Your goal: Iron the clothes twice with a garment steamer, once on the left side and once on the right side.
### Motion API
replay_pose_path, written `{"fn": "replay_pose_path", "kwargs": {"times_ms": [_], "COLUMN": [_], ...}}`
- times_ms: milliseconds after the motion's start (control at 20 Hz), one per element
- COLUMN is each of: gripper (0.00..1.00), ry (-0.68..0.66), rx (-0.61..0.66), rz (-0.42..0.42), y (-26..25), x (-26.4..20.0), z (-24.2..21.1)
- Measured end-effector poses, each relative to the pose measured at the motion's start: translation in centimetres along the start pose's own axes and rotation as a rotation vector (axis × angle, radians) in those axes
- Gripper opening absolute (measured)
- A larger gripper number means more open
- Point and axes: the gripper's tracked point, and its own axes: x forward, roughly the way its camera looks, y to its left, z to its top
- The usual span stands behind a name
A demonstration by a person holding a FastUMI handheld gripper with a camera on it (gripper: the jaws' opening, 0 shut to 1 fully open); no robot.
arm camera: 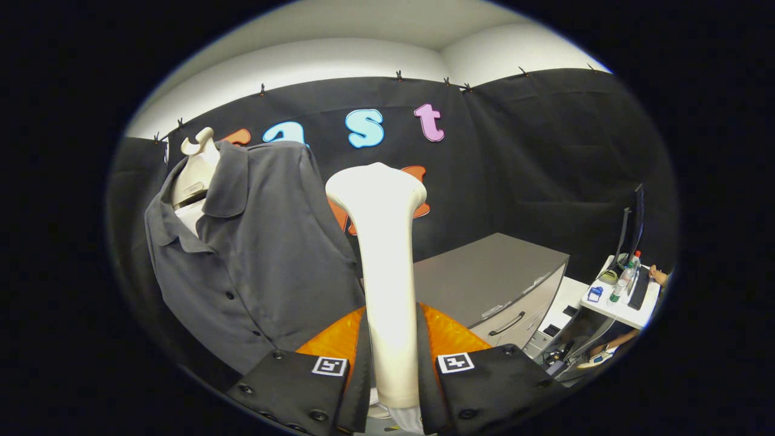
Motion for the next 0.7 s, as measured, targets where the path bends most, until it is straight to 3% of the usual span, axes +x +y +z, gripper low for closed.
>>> {"fn": "replay_pose_path", "kwargs": {"times_ms": [700], "gripper": [0.41], "ry": [0.016], "rx": [-0.071], "rz": [0.157], "y": [13.9], "x": [2.4], "z": [-1.1]}}
